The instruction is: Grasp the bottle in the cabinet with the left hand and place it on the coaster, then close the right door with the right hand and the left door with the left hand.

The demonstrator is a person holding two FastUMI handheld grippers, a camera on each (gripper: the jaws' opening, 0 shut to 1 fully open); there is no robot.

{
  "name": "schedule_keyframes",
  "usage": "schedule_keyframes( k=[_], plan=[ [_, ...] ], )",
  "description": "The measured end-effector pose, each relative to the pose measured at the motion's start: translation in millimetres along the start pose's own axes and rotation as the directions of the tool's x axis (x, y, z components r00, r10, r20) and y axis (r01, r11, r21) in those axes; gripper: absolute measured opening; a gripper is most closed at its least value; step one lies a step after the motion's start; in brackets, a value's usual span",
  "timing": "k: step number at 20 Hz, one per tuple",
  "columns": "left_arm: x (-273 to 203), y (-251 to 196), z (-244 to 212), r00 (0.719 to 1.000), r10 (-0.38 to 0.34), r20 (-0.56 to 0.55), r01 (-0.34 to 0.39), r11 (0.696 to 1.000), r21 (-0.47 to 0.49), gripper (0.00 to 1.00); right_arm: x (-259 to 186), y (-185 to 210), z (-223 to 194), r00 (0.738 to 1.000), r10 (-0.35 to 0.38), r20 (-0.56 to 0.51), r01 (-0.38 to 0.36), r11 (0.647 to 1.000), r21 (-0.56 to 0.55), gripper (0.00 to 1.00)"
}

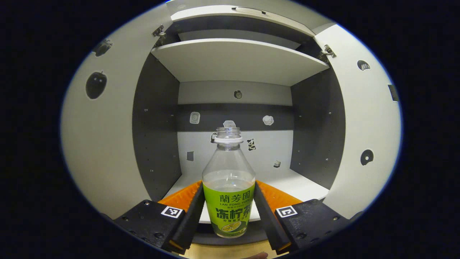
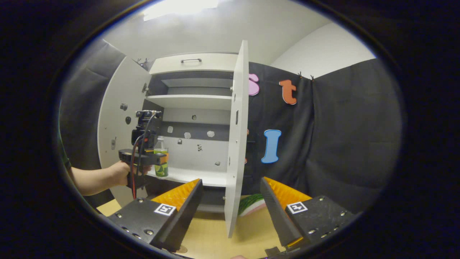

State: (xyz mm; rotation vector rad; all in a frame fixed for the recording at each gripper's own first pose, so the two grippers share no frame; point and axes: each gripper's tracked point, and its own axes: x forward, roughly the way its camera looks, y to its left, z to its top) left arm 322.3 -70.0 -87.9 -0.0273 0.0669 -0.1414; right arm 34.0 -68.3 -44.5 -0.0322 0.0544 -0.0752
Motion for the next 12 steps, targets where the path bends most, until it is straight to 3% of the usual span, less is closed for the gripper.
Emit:
schedule_keyframes(
  k=[5,12],
  plan=[
    [-63.5,1.4,2.8,1.0,0.015,0.019,-0.014,0.998,-0.062,0.8,-40.0,-1.7,-3.5,1.0,0.025,-0.001,-0.025,0.999,0.026,0.96],
    [-146.3,-14.4,-22.3,0.999,0.02,0.03,-0.018,0.998,-0.063,0.8,-98.9,6.7,-16.9,0.997,0.073,0.0,-0.073,0.996,0.055,0.96]
  ],
)
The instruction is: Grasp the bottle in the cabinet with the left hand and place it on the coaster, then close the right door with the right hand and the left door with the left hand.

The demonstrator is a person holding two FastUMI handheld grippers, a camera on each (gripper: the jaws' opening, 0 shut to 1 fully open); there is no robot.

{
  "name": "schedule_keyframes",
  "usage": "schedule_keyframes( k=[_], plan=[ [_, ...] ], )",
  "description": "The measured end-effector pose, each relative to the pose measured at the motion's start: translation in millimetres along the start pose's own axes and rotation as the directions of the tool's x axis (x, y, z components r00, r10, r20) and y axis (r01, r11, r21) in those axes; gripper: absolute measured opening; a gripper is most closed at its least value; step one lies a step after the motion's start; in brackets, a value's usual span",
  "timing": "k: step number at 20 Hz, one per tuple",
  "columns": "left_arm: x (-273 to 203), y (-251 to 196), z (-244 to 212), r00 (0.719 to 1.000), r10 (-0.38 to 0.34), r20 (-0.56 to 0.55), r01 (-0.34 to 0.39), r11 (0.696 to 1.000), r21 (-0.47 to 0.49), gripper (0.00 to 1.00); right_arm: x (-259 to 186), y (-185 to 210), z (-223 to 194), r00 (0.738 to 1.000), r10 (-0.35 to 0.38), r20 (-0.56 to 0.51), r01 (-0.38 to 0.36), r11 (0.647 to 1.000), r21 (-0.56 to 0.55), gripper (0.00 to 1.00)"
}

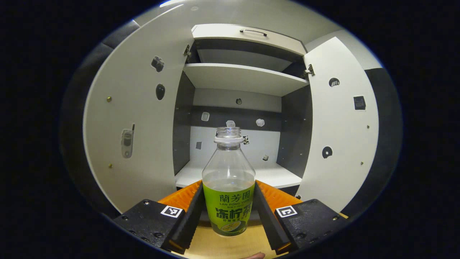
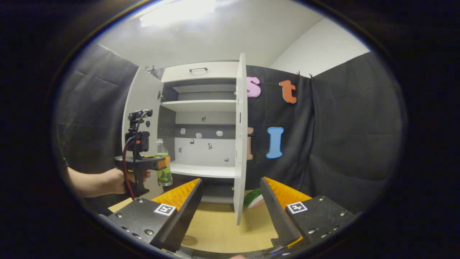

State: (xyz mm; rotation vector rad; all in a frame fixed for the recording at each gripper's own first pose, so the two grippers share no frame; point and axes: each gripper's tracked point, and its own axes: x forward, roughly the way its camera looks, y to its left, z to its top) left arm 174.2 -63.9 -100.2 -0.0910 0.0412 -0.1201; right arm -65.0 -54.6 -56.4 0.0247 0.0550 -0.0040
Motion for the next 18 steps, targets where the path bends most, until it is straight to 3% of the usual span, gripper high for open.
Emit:
schedule_keyframes(
  k=[5,8,14,18],
  plan=[
    [-44.5,-16.8,-31.9,0.999,-0.022,0.041,0.023,0.999,-0.032,0.8,-25.8,3.9,-18.9,1.0,0.013,-0.027,-0.012,1.0,0.021,0.96],
    [-58.5,-25.4,-83.3,0.999,-0.029,-0.042,0.03,0.999,0.012,0.8,-33.5,2.6,-30.8,0.998,-0.001,-0.058,0.002,1.0,0.026,0.96],
    [-94.4,-66.0,-178.7,0.973,-0.184,-0.137,0.191,0.981,0.035,0.8,-29.2,-3.3,-25.4,0.998,-0.041,-0.04,0.042,0.998,0.045,0.94],
    [-116.9,-81.3,-220.0,0.96,-0.25,-0.125,0.254,0.967,0.013,0.8,-22.0,-11.3,-34.3,0.996,-0.062,-0.071,0.066,0.996,0.056,0.96]
  ],
)
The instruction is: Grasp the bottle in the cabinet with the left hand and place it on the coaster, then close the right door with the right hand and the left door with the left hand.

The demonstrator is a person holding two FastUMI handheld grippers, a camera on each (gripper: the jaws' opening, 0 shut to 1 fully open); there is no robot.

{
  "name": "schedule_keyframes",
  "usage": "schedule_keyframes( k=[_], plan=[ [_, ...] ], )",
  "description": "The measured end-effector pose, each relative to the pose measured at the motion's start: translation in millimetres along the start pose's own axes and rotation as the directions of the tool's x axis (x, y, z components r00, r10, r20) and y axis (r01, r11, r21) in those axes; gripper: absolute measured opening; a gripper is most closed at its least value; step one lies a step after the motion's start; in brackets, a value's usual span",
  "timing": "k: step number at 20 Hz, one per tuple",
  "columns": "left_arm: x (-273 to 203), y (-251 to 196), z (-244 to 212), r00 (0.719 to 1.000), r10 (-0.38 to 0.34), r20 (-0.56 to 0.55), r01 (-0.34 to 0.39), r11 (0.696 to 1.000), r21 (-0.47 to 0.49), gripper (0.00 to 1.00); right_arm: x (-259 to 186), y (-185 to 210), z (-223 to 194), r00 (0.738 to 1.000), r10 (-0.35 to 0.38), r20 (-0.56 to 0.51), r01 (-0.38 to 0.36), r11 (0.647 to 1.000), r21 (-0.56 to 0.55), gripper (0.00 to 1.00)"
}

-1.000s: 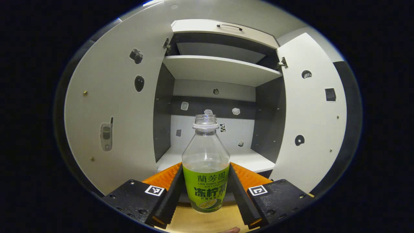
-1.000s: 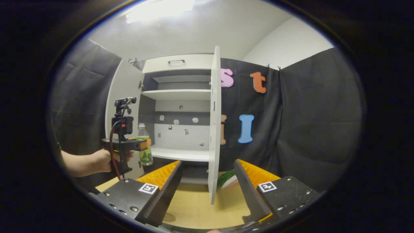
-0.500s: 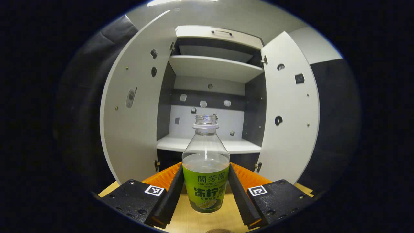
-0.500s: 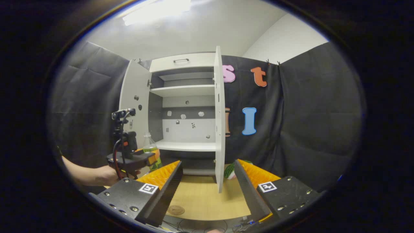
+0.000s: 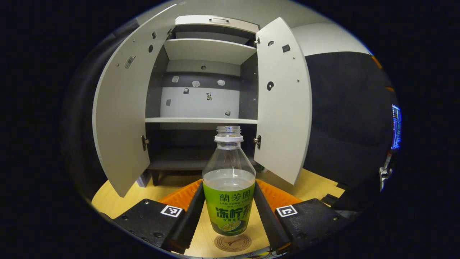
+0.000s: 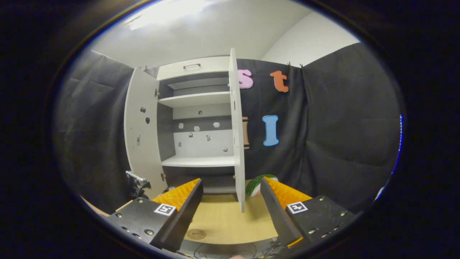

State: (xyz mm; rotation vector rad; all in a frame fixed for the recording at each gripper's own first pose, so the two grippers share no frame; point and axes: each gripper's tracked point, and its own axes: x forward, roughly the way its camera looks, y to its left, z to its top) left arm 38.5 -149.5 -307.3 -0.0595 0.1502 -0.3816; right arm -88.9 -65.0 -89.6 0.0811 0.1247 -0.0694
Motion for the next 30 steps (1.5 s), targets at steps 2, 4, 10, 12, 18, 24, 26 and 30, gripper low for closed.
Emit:
schedule_keyframes(
  k=[2,4,10,12,18,24,26,30],
  plan=[
    [-1.1,-11.7,-16.3,0.998,-0.047,0.039,0.047,0.999,-0.007,0.8,4.9,-1.6,-7.5,1.0,-0.012,-0.015,0.012,1.0,-0.009,0.97],
    [-1.7,-13.6,-54.3,0.998,-0.067,-0.013,0.067,0.998,0.006,0.8,10.9,4.7,-18.5,0.999,0.0,-0.051,0.0,1.0,-0.008,0.94],
    [-1.5,-11.6,-90.4,0.995,-0.1,-0.015,0.101,0.994,0.03,0.8,27.6,24.9,-30.0,0.997,0.05,-0.066,-0.055,0.996,-0.071,0.97],
    [0.8,-8.0,-94.1,0.995,-0.103,-0.015,0.104,0.994,0.031,0.82,32.9,28.8,-38.5,0.995,0.06,-0.083,-0.065,0.996,-0.058,0.95],
    [6.3,-15.6,-96.5,0.988,-0.156,0.0,0.156,0.987,0.029,0.82,46.6,38.5,-47.5,0.991,0.062,-0.117,-0.067,0.997,-0.043,0.94],
    [-4.3,-28.4,-73.8,0.974,-0.223,-0.024,0.224,0.971,0.088,0.93,51.1,39.0,-38.9,0.994,0.047,-0.097,-0.051,0.997,-0.049,0.94],
    [-2.4,-28.0,-59.5,0.971,-0.237,-0.033,0.239,0.967,0.086,0.93,53.1,35.7,-35.4,0.996,0.026,-0.084,-0.03,0.999,-0.045,0.97],
    [10.1,-32.8,-15.4,0.959,-0.281,-0.024,0.282,0.954,0.105,0.93,60.9,25.3,-23.4,0.998,-0.03,-0.056,0.028,0.999,-0.032,0.99]
  ],
)
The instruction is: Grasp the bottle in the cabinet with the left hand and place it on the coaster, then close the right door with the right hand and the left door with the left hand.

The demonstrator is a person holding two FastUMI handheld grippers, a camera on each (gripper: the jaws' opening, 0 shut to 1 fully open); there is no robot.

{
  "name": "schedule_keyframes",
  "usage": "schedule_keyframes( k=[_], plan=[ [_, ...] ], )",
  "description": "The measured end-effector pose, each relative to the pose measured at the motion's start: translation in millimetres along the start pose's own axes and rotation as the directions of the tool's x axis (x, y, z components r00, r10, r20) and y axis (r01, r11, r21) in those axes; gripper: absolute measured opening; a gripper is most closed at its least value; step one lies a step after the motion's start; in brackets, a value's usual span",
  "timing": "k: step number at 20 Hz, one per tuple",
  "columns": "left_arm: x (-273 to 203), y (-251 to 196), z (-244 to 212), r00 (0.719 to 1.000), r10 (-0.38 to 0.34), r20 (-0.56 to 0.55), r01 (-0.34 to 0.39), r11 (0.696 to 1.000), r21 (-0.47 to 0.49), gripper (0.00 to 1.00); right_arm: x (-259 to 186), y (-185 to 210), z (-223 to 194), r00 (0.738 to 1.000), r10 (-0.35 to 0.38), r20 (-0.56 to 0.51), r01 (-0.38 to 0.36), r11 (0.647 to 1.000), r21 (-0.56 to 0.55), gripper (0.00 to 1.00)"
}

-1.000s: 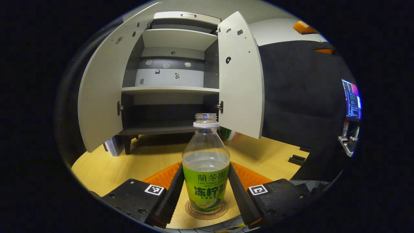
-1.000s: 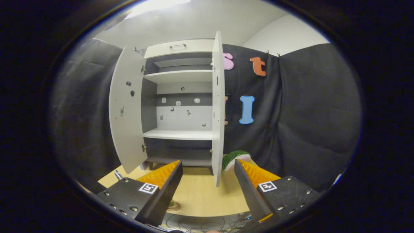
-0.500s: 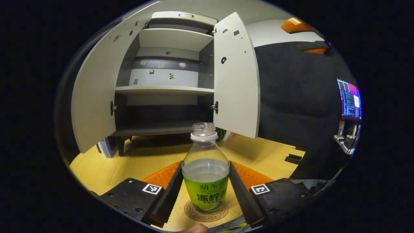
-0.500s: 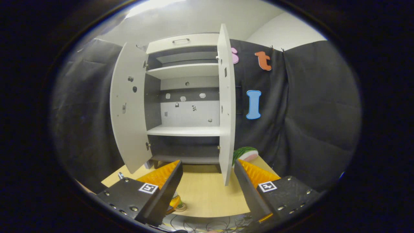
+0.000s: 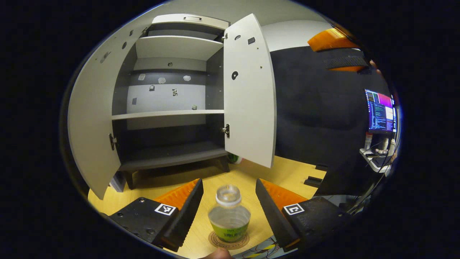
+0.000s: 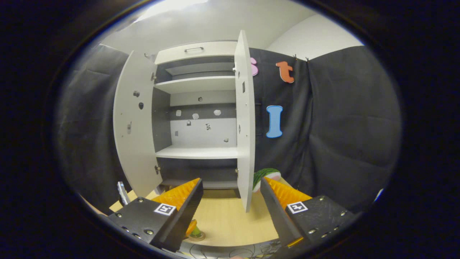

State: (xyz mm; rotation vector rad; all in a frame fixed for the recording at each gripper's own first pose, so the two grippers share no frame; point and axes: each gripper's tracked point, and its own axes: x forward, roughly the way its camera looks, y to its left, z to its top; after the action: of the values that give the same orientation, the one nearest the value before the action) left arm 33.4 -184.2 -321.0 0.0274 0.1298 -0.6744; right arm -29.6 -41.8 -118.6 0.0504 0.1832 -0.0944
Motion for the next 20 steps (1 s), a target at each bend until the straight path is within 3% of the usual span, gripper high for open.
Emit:
schedule_keyframes(
  k=[4,8,14,20],
  plan=[
    [12.9,3.3,55.5,0.999,-0.032,0.021,0.031,0.999,0.021,0.93,8.5,-20.8,18.1,0.997,-0.067,0.043,0.068,0.998,-0.014,0.97],
    [16.6,6.4,118.6,0.994,-0.043,0.097,0.046,0.998,-0.033,0.93,14.6,-55.4,33.8,0.987,-0.13,0.096,0.136,0.989,-0.053,0.97],
    [1.8,32.5,203.7,0.991,0.058,0.119,-0.048,0.995,-0.089,0.93,32.8,-116.0,63.3,0.985,-0.125,0.123,0.135,0.988,-0.079,0.94],
    [-27.9,62.4,253.0,0.972,0.213,0.096,-0.198,0.97,-0.142,0.93,72.1,-180.9,84.8,0.986,-0.099,0.131,0.114,0.987,-0.111,0.94]
  ],
)
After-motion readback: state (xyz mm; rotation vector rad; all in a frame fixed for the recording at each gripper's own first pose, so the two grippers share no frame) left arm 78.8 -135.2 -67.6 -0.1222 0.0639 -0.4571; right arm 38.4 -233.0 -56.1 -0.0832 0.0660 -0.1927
